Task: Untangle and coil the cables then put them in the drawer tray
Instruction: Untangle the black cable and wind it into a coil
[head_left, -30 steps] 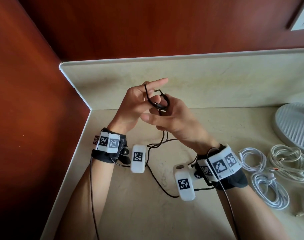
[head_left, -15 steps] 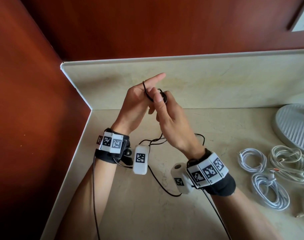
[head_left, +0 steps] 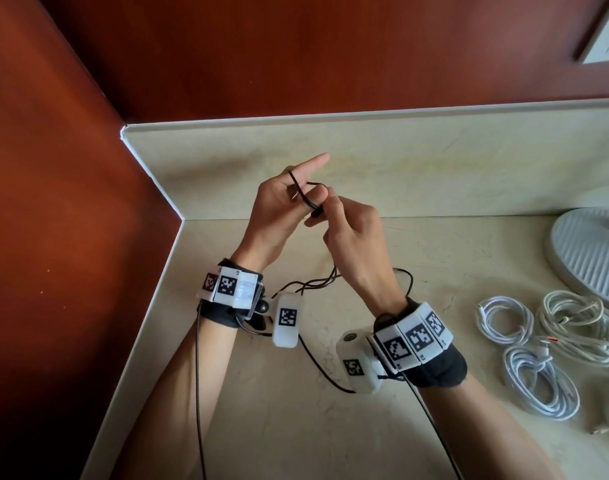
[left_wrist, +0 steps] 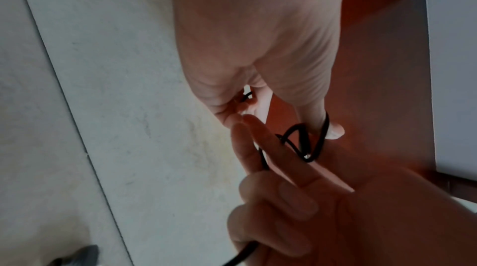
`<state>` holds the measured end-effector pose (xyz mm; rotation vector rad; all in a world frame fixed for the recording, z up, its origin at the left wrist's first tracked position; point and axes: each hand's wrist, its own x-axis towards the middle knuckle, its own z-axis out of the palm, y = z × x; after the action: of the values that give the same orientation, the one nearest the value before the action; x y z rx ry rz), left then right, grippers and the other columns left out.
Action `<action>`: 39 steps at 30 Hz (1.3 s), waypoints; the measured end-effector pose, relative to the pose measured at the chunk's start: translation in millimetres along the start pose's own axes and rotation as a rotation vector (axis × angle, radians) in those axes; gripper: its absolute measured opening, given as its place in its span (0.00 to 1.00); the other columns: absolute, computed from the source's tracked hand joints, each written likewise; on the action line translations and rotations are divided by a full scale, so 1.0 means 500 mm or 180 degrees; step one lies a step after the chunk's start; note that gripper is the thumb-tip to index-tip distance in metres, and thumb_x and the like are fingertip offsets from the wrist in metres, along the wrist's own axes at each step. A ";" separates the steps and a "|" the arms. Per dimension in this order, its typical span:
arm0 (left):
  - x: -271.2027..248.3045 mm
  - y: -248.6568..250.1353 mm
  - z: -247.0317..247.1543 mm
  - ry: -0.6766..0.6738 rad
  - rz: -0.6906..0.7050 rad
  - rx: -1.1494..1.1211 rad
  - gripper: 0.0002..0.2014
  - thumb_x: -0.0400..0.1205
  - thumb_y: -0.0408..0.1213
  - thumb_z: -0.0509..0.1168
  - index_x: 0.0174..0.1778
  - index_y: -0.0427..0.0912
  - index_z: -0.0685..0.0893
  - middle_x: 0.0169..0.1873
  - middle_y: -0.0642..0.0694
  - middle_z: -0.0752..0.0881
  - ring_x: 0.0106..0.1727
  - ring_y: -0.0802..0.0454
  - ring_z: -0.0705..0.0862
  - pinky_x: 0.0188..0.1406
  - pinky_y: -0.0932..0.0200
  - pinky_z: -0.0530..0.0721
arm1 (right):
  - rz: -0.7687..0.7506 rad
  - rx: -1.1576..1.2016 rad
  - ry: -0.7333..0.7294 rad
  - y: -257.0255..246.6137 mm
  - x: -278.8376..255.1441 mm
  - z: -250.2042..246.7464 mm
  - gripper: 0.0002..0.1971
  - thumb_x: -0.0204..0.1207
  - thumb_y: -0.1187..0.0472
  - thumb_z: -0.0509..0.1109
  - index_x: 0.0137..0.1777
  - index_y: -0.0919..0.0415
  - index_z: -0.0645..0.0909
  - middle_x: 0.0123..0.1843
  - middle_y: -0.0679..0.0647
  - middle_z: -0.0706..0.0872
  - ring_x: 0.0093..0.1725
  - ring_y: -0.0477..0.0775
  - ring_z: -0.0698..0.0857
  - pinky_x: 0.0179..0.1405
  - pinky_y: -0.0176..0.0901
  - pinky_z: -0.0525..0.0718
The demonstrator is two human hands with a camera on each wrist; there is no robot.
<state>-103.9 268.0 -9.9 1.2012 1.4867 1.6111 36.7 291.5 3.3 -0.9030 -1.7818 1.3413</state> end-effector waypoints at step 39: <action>-0.001 -0.010 0.042 0.0809 0.0030 0.0198 0.31 0.77 0.57 0.78 0.75 0.51 0.84 0.50 0.37 0.76 0.45 0.43 0.85 0.59 0.56 0.87 | -0.0425 0.1495 0.1164 0.006 0.005 0.004 0.10 0.86 0.60 0.74 0.50 0.64 0.76 0.45 0.56 0.85 0.37 0.60 0.93 0.30 0.58 0.92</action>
<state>-85.1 276.8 -15.9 1.0681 1.7008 1.7887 34.0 293.6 0.5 -0.6984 -1.1610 1.3293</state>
